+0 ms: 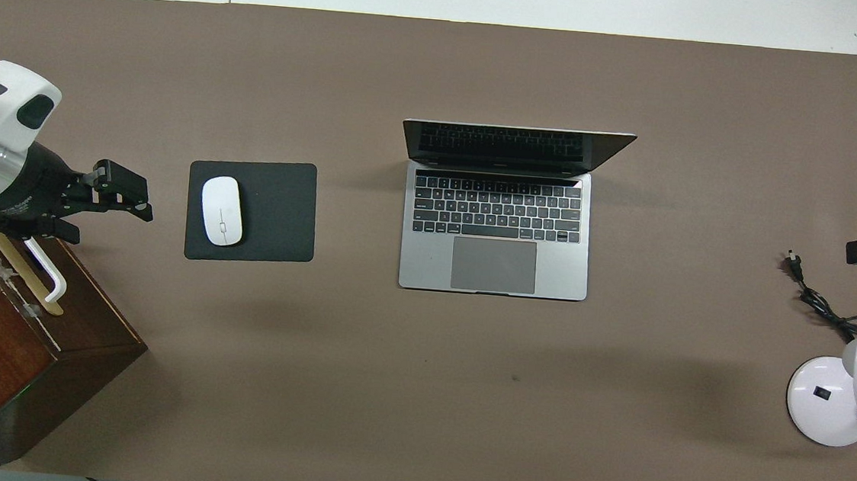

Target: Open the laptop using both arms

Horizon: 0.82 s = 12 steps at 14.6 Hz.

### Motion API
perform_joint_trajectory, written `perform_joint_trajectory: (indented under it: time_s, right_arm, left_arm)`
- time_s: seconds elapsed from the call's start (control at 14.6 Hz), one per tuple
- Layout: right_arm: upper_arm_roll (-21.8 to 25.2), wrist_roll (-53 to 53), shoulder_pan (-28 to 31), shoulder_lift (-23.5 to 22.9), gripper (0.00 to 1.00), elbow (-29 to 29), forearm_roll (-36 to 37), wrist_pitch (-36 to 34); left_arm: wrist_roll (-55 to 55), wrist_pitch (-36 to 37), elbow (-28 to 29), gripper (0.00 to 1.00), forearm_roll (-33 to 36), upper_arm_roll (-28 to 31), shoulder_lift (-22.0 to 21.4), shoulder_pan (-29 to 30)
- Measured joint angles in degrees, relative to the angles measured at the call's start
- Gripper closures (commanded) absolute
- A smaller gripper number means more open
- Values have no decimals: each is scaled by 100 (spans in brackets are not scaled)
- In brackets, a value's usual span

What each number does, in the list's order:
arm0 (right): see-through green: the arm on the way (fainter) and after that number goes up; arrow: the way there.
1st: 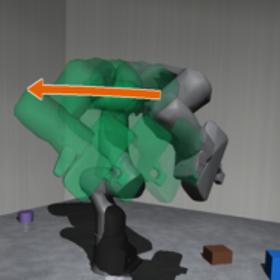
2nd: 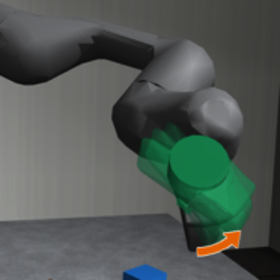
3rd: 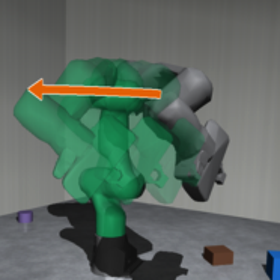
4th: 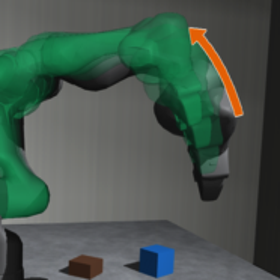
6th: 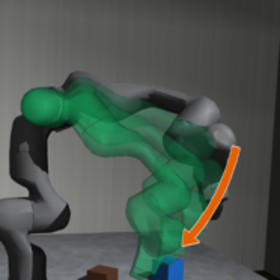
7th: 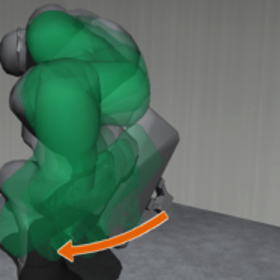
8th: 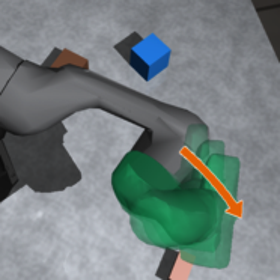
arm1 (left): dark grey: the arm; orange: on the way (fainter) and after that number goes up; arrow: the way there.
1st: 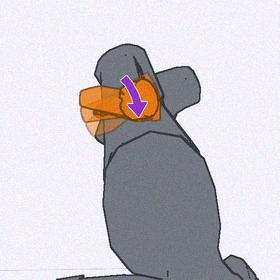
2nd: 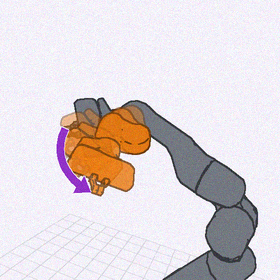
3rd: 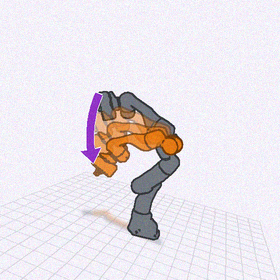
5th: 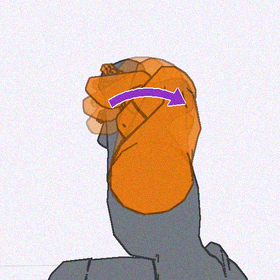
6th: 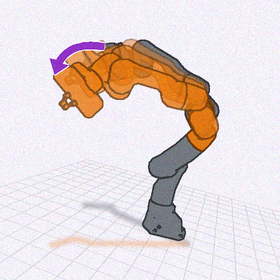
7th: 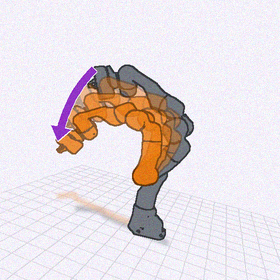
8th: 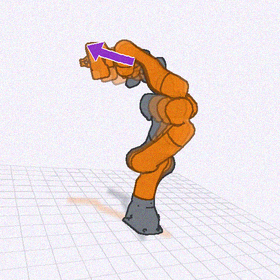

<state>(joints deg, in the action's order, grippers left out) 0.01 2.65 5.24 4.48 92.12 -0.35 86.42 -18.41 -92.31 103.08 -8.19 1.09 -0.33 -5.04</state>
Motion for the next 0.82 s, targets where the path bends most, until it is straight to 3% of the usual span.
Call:
perform_joint_trajectory:
  time_s: [0.82]
  right_arm:
    - [0, 0, 0, 12, 0, 0, 0, 0]
  left_arm:
    - [738, 604, -609, 0, 524, -9, -5, -3]
